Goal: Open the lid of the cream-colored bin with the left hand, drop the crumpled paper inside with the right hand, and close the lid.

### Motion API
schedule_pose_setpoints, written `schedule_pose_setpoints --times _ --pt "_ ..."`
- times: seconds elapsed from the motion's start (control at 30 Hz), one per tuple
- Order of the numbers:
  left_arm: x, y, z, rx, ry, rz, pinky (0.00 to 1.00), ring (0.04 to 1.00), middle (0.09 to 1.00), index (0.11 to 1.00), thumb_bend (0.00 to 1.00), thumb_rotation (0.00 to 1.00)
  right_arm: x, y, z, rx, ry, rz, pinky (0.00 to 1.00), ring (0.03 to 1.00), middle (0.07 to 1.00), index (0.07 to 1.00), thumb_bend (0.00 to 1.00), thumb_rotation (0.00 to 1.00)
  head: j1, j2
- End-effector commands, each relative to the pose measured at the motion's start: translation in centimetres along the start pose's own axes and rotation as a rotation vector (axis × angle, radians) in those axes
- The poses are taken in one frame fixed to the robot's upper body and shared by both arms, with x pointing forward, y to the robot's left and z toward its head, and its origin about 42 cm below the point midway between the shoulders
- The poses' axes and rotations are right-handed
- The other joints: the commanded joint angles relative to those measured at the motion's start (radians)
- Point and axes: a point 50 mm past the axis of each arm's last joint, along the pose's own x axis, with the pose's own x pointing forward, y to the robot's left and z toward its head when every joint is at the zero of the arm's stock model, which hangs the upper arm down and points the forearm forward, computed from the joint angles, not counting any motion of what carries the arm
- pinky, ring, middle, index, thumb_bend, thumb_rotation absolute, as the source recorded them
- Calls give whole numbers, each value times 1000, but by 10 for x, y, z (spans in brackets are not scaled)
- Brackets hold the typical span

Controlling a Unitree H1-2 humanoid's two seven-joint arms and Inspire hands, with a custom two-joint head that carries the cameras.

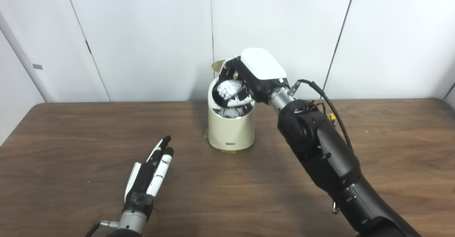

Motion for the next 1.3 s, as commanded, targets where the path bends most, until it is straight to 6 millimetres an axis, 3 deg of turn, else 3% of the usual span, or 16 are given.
schedule_pose_setpoints --times 0.0,0.57,0.9,1.27 --pt "6 0 15 -3 -74 11 1000 1000 1000 1000 597 881 12 -25 11 -31 -50 -91 314 389 512 495 497 0 0 1" --pt "6 0 14 -13 -80 16 980 989 991 999 571 865 16 -9 -8 -44 7 -67 310 395 535 496 495 0 2 3" --pt "5 0 15 -6 -85 16 981 986 990 1000 570 858 17 -5 -9 -41 10 -60 310 408 544 494 495 0 2 6" --pt "7 -3 16 -14 -95 3 980 985 991 1000 566 843 14 -4 -4 -7 20 -26 394 399 519 556 496 0 2 10"
